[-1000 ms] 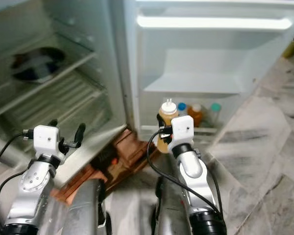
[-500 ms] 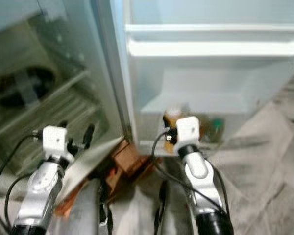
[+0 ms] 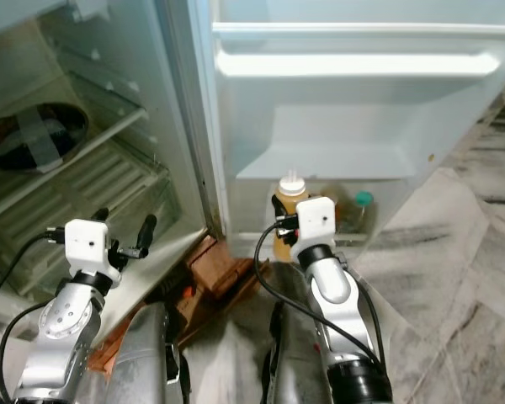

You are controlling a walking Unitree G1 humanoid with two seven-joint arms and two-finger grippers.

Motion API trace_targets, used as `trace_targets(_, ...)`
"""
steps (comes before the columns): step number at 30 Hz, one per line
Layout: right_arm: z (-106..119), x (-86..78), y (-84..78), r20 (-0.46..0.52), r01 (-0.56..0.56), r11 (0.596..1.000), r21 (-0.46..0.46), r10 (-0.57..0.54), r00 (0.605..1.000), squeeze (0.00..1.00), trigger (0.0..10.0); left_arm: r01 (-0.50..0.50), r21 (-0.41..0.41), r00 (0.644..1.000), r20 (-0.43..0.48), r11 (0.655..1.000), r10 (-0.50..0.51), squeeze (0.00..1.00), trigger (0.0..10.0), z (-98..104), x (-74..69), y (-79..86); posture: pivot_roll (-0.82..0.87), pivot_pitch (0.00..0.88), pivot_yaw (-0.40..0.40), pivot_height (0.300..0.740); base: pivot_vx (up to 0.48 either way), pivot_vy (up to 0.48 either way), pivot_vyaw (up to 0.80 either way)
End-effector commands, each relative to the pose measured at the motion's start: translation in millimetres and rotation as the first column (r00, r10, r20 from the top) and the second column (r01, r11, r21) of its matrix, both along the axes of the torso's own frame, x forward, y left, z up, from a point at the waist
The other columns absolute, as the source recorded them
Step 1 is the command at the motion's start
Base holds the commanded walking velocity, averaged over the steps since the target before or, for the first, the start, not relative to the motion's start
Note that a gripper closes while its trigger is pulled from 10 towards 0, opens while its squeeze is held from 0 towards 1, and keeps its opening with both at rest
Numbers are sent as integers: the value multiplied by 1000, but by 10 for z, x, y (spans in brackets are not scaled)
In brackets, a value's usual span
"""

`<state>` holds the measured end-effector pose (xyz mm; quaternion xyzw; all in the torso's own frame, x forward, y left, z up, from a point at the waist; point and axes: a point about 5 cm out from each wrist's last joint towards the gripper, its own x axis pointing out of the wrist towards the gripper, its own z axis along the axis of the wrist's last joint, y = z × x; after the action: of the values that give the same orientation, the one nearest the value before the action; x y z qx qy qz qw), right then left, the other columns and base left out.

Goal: Restocking fridge

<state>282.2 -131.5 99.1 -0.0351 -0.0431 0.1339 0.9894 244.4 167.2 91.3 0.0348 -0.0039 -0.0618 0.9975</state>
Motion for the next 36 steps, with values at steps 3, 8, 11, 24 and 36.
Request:
trace_targets(3,-20,15,64,-4,-48,999,-12,48,999,0,10000,-20,2,1000,-17,1000,20,0,10000,11,-70,25,108,221,-4,537,0,0,0)
trace_targets(8,10,61,164,16,-125,991,-36,126,992,0,10000,-52,16,998,-20,999,52,0,10000,75,-159,53,130,266,-3,532,0,0,0)
trace_targets(11,59,135,226,43,-163,985,-63,166,985,0,10000,-64,25,998,-18,998,65,0,10000,120,-184,70,148,291,0,532,0,0,0)
trace_targets(24,453,585,383,216,-193,953,-235,245,945,0,10000,-82,42,996,-26,996,83,0,10000,274,-338,112,242,359,25,532,0,0,0)
trace_targets(36,736,778,487,404,-91,912,-401,265,876,0,10000,-70,50,996,-58,996,72,0,10000,371,-427,91,294,399,43,532,0,0,0)
